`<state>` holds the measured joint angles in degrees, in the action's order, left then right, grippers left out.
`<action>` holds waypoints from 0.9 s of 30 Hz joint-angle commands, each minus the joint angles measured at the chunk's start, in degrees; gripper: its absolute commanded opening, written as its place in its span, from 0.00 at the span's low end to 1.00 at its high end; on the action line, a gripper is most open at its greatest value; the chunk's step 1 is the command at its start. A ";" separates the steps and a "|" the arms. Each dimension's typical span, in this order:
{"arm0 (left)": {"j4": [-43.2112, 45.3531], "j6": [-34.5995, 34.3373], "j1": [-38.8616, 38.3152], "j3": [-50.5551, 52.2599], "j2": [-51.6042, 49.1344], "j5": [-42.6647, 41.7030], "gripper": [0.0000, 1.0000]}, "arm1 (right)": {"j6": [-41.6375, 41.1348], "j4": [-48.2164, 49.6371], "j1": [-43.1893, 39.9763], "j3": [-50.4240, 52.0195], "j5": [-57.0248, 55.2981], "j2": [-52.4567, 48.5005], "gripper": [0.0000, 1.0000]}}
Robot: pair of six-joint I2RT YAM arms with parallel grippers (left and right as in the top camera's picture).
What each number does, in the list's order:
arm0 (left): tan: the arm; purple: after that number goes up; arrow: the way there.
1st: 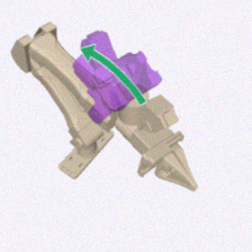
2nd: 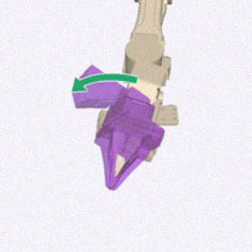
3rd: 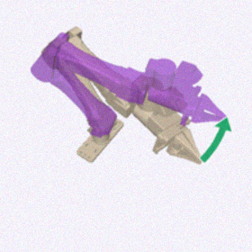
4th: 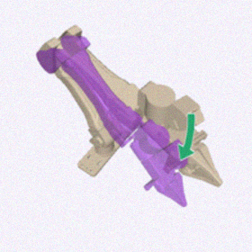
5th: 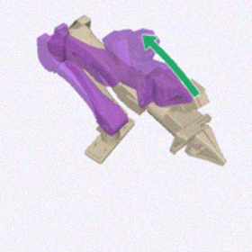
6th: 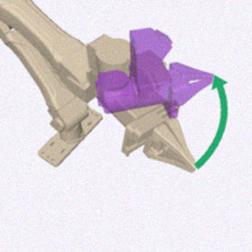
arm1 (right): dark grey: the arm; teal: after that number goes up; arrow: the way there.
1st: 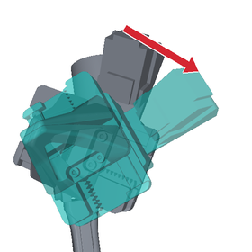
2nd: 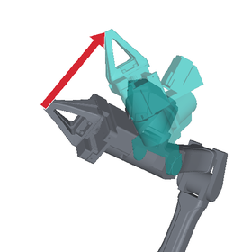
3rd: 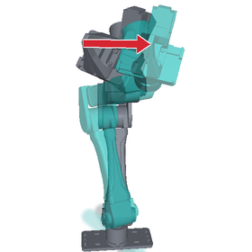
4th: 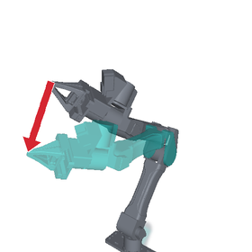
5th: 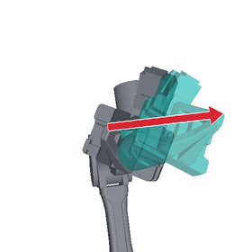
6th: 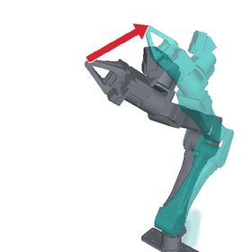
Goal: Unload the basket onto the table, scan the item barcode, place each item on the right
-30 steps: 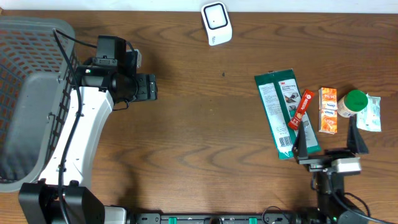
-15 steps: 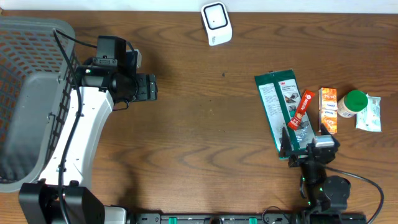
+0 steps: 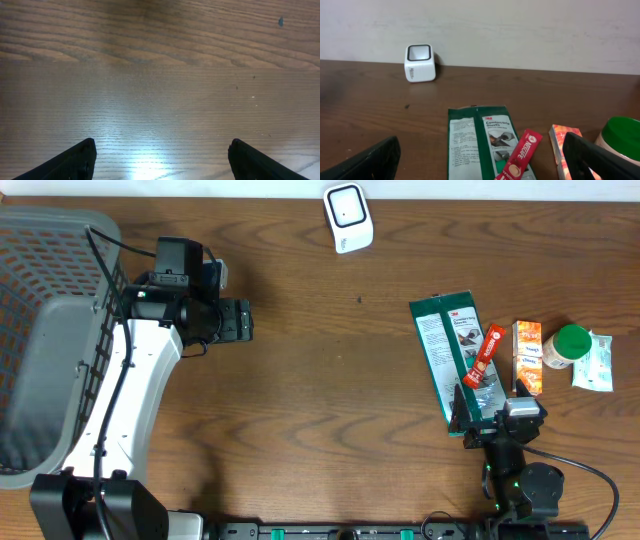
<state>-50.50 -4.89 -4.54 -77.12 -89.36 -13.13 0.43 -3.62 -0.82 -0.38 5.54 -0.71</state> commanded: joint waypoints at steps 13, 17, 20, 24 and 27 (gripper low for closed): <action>0.02 -0.09 0.35 -0.79 0.24 0.59 0.85 | -0.81 -0.26 0.42 0.07 -0.57 0.42 0.99; 0.02 -0.07 0.35 -0.79 0.24 0.59 0.85 | -0.81 -0.26 0.42 0.07 -0.57 0.42 0.99; 0.02 -0.09 0.35 -0.79 0.24 0.59 0.85 | -0.81 -0.26 0.42 0.07 -0.57 0.39 0.99; 0.02 -0.09 0.35 -0.79 0.24 0.61 0.85 | -0.81 -0.26 0.42 0.07 -0.57 0.37 0.99; 0.02 -0.09 0.35 -0.79 1.18 0.59 0.85 | -0.81 -0.26 0.42 0.07 -0.57 0.37 0.99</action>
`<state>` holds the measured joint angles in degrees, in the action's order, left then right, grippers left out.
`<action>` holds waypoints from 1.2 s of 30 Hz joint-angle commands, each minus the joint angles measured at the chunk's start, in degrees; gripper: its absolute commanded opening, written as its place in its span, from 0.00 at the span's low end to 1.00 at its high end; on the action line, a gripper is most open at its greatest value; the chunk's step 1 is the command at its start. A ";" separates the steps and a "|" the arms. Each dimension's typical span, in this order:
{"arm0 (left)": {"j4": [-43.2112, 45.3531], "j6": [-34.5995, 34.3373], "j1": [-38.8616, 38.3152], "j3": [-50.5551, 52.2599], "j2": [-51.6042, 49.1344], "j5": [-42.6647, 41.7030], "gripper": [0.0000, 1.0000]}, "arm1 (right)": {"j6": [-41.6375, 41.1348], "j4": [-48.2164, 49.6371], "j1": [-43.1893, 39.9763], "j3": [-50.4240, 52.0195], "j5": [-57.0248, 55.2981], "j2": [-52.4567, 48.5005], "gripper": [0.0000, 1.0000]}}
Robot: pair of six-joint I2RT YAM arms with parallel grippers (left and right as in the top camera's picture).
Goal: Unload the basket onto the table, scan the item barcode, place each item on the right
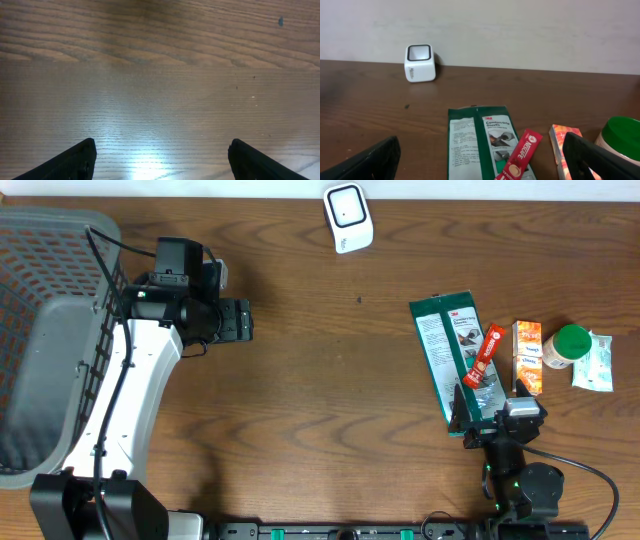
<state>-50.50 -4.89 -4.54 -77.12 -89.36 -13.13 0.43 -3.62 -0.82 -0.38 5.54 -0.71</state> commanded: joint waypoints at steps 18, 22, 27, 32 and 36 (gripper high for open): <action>0.00 -0.09 0.35 -0.76 38.32 8.96 0.85 | -0.81 -0.26 0.42 0.07 -0.57 0.37 0.99; -0.09 -0.07 0.35 -0.52 47.32 9.81 0.85 | -0.81 -0.26 0.42 0.07 -0.57 0.37 0.99; -4.02 -0.07 0.35 -0.22 56.81 11.21 0.85 | -0.81 -0.26 0.44 0.07 -0.57 0.37 0.99; -8.33 -0.07 0.63 -0.22 66.29 11.26 0.85 | -0.81 -0.26 0.42 0.07 -0.57 0.37 0.99; -9.64 -0.07 1.05 0.20 72.72 11.26 0.85 | -0.81 -0.26 0.42 0.07 -0.57 0.37 0.99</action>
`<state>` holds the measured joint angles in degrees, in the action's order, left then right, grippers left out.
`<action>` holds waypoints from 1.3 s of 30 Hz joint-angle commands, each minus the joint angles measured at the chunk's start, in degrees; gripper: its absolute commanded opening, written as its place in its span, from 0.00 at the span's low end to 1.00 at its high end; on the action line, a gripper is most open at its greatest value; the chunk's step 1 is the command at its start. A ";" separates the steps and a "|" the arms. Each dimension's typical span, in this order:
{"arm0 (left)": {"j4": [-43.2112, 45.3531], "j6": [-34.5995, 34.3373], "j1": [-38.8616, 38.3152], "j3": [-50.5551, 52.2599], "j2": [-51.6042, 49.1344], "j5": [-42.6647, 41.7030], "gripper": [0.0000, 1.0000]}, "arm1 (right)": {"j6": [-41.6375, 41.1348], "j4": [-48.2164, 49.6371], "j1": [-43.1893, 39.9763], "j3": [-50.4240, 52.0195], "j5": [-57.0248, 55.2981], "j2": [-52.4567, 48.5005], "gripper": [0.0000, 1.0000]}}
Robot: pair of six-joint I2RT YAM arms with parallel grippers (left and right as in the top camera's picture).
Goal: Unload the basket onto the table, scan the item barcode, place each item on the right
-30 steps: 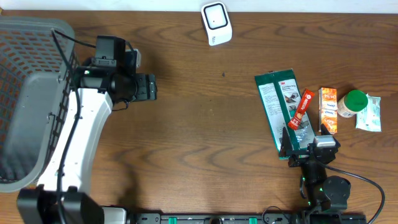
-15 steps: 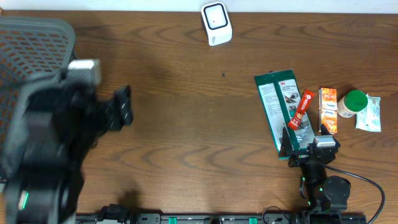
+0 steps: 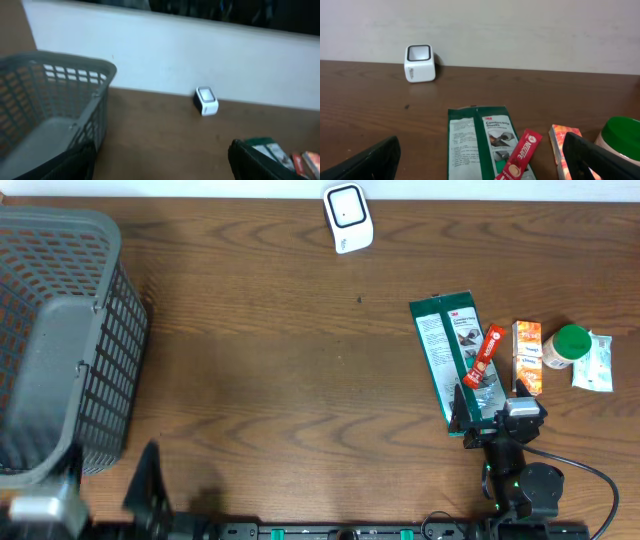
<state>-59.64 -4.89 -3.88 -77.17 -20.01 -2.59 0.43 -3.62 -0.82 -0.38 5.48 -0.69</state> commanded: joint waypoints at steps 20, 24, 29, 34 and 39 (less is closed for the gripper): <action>15.06 -0.11 0.37 18.51 19.85 -0.42 0.86 | -0.81 -0.26 0.42 0.07 -0.50 0.35 0.99; 37.09 -0.11 0.37 26.29 19.85 -1.66 0.86 | -0.81 -0.26 0.44 0.07 -0.50 0.35 0.99; 56.68 -0.13 0.37 35.17 19.85 -4.48 0.86 | -0.81 -0.26 0.44 0.07 -0.50 0.35 0.99; 68.15 -0.13 0.33 43.95 19.85 -5.97 0.86 | -0.81 -0.26 0.44 0.07 -0.50 0.35 0.99; 76.85 -0.11 0.33 53.37 19.87 -5.75 0.85 | -0.81 -0.26 0.42 0.07 -0.50 0.35 0.99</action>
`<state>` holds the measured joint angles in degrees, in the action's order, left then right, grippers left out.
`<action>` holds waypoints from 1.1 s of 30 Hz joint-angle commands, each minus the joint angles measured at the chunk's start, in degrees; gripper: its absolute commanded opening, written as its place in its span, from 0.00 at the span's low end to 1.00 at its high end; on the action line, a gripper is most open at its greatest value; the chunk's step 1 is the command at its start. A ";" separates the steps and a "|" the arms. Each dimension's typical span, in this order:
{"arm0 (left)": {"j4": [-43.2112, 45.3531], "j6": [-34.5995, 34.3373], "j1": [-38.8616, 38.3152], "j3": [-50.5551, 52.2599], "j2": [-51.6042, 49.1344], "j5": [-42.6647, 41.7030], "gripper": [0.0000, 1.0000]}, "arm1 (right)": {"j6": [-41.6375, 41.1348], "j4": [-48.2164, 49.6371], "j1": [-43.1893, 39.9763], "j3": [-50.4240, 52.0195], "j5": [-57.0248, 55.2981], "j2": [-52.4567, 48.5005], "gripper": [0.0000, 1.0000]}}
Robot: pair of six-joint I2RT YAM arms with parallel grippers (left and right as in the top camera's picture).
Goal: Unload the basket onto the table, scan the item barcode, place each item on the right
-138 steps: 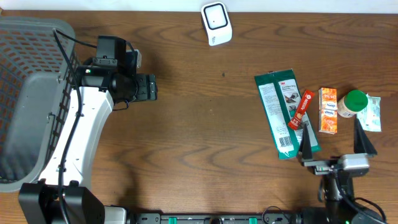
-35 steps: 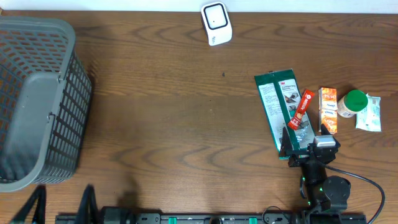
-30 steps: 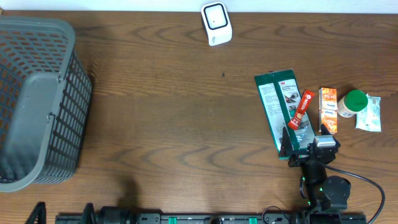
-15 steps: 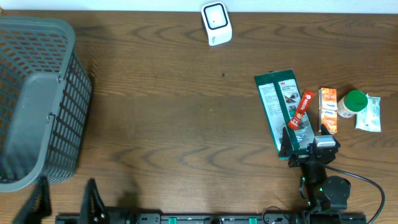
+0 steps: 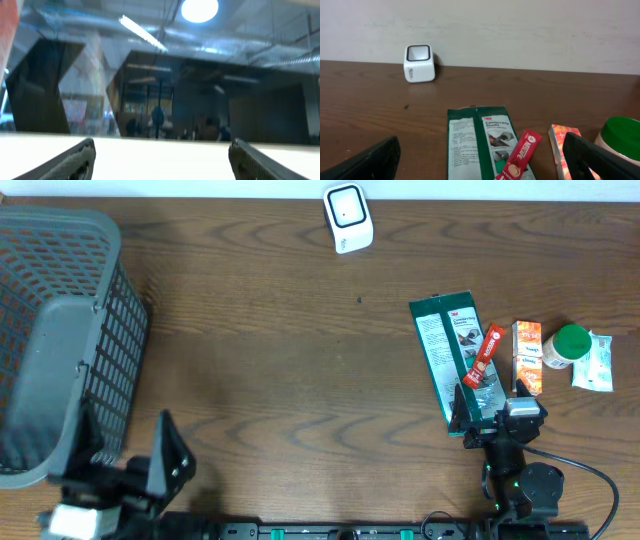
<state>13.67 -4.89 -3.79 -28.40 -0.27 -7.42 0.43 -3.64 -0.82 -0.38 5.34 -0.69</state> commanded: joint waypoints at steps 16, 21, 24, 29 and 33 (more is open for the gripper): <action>11.47 -0.11 0.26 27.10 0.17 -0.92 0.86 | -0.81 -0.24 0.44 0.07 -0.37 0.35 0.99; 3.72 -0.11 0.26 28.17 0.17 -0.94 0.86 | -0.81 -0.24 0.42 0.07 -0.37 0.35 0.99; -3.76 -0.11 0.26 28.17 0.17 -0.94 0.86 | -0.81 -0.24 0.44 0.07 -0.37 0.35 0.99; -16.39 -0.02 0.26 28.17 0.17 -0.92 0.86 | -0.81 -0.24 0.42 0.07 -0.37 0.35 0.99; -17.05 3.93 0.24 28.17 0.17 -1.11 0.86 | -0.81 -0.24 0.44 0.07 -0.37 0.35 0.99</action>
<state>-0.58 -4.16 -3.79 -0.62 -0.54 -7.31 0.43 -3.64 -0.82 -0.38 5.30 -0.69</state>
